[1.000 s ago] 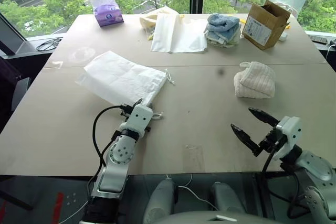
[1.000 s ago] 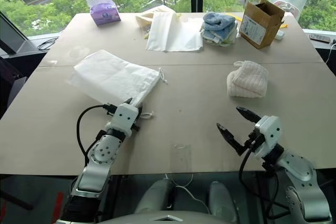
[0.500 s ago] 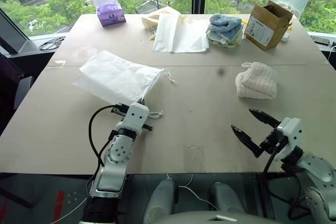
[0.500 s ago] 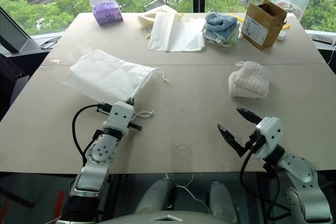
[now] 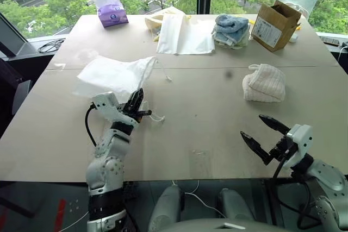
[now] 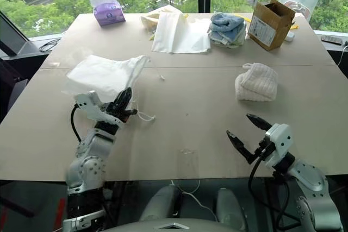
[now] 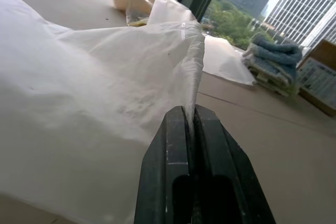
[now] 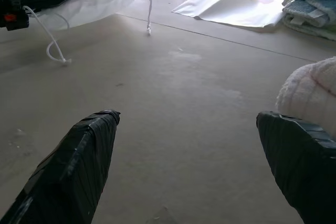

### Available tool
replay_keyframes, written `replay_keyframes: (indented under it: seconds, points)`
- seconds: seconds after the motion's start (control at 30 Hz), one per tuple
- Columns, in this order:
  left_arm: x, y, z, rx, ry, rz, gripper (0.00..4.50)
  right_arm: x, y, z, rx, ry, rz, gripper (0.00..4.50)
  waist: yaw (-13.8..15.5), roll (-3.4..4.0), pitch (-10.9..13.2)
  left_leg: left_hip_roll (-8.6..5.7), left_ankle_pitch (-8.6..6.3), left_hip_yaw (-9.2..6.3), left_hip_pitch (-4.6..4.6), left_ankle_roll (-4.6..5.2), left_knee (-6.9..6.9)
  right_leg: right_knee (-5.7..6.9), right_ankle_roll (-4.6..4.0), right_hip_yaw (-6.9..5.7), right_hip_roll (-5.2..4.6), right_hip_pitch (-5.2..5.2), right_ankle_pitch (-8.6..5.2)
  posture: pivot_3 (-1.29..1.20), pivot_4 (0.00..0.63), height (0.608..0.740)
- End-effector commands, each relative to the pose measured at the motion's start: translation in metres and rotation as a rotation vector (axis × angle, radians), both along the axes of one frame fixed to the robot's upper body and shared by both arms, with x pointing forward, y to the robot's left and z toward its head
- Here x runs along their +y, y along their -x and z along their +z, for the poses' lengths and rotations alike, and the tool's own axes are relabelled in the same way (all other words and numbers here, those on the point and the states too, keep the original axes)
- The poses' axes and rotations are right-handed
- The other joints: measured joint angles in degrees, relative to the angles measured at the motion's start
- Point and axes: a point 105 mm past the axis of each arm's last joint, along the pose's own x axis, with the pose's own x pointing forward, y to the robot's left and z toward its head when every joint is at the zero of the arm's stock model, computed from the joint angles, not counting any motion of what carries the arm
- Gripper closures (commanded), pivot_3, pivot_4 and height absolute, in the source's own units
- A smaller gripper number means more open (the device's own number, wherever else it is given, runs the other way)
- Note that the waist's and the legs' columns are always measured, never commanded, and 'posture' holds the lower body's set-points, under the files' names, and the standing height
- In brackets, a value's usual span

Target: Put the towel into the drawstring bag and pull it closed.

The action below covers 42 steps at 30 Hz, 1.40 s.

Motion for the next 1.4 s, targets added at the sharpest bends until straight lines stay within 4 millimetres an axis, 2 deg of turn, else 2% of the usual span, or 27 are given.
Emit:
replay_keyframes:
  seconds: [0.03, 0.2, 0.27, 0.43, 0.7, 0.8, 0.87, 0.93, 1.07, 1.27, 1.4]
  points:
    - [-0.005, 0.008, 0.017, -0.013, 0.193, -0.145, 4.38, 0.003, 0.0, 0.009, -0.05, -0.006, 0.008, 0.0, -0.05, 0.0, 0.0, 0.0, 0.0, -0.01, 0.0, 0.0, 0.0, 0.0, 0.0, 0.0, 0.02, 0.0, 0.0, 0.0, 0.15, 0.74]
    - [-0.011, 0.013, 0.015, 0.066, 0.372, -0.278, 4.38, 0.002, 0.001, 0.009, -0.056, -0.006, -0.005, 0.0, -0.03, 0.0, 0.0, 0.03, 0.0, -0.02, 0.02, 0.0, 0.0, 0.02, 0.0, 0.01, 0.05, 0.01, 0.0, 0.0, 0.15, 0.74]
    - [-0.02, 0.017, 0.017, 0.082, 0.364, -0.362, 4.38, 0.002, 0.001, 0.009, -0.058, -0.006, -0.011, 0.0, -0.04, 0.0, 0.0, 0.02, 0.0, -0.02, 0.03, -0.01, 0.01, 0.03, 0.0, 0.02, 0.06, 0.01, 0.0, 0.0, 0.15, 0.74]
    - [-0.029, 0.019, 0.014, 0.13, 0.356, -0.441, 4.38, 0.002, 0.001, 0.01, -0.062, -0.006, -0.022, 0.0, -0.04, 0.01, 0.0, 0.02, 0.01, 0.0, 0.06, -0.01, 0.01, 0.04, -0.01, 0.05, 0.08, 0.01, 0.0, 0.0, 0.15, 0.74]
    - [-0.036, 0.018, -0.002, 0.24, 0.317, -0.45, 4.38, 0.002, 0.002, 0.009, -0.064, -0.009, -0.033, 0.0, -0.07, 0.01, 0.0, 0.02, 0.01, 0.0, 0.06, -0.02, 0.0, 0.04, -0.01, 0.06, 0.07, 0.01, 0.0, 0.0, 0.15, 0.74]
    - [-0.036, 0.018, -0.013, 0.278, 0.201, -0.415, 4.38, 0.002, 0.002, 0.009, -0.065, -0.01, -0.036, 0.0, -0.05, 0.02, -0.01, 0.02, 0.01, 0.0, 0.06, -0.02, 0.0, 0.04, -0.01, 0.06, 0.07, 0.01, 0.0, 0.0, 0.15, 0.74]
    - [-0.034, 0.017, -0.021, 0.297, 0.059, -0.382, 4.38, 0.002, 0.001, 0.009, -0.066, -0.009, -0.037, 0.0, -0.06, 0.02, -0.01, 0.01, 0.01, 0.01, 0.07, -0.02, 0.0, 0.04, -0.01, 0.08, 0.08, 0.0, 0.0, 0.0, 0.15, 0.74]
    - [-0.032, 0.014, -0.026, 0.267, -0.154, -0.33, 4.38, 0.002, 0.001, 0.009, -0.067, -0.008, -0.038, 0.0, -0.07, 0.02, 0.0, 0.0, 0.02, 0.02, 0.07, -0.03, -0.02, 0.04, -0.01, 0.09, 0.09, 0.0, 0.0, 0.0, 0.15, 0.74]
    - [-0.025, 0.007, -0.023, 0.136, -0.467, -0.201, 4.38, 0.002, 0.001, 0.009, -0.065, -0.009, -0.038, 0.0, 0.09, 0.04, 0.01, 0.0, 0.11, 0.05, 0.06, -0.2, -0.07, -0.03, -0.02, 0.13, 0.08, -0.01, -0.01, 0.0, 0.15, 0.74]
    - [-0.023, 0.008, -0.026, -0.004, -0.845, -0.038, 4.38, 0.002, 0.001, 0.008, -0.061, -0.007, -0.034, 0.0, 0.13, 0.04, 0.01, 0.0, 0.02, 0.06, 0.05, -0.05, -0.14, -0.1, -0.01, 0.12, 0.01, -0.02, -0.01, 0.0, 0.15, 0.74]
    - [-0.023, 0.008, -0.014, -0.135, -1.063, 0.053, 4.38, 0.002, 0.001, 0.009, -0.06, -0.004, -0.03, 0.0, 0.13, 0.04, 0.01, 0.0, 0.0, 0.04, 0.04, -0.01, -0.19, -0.09, -0.02, 0.11, 0.0, -0.04, -0.01, 0.0, 0.15, 0.74]
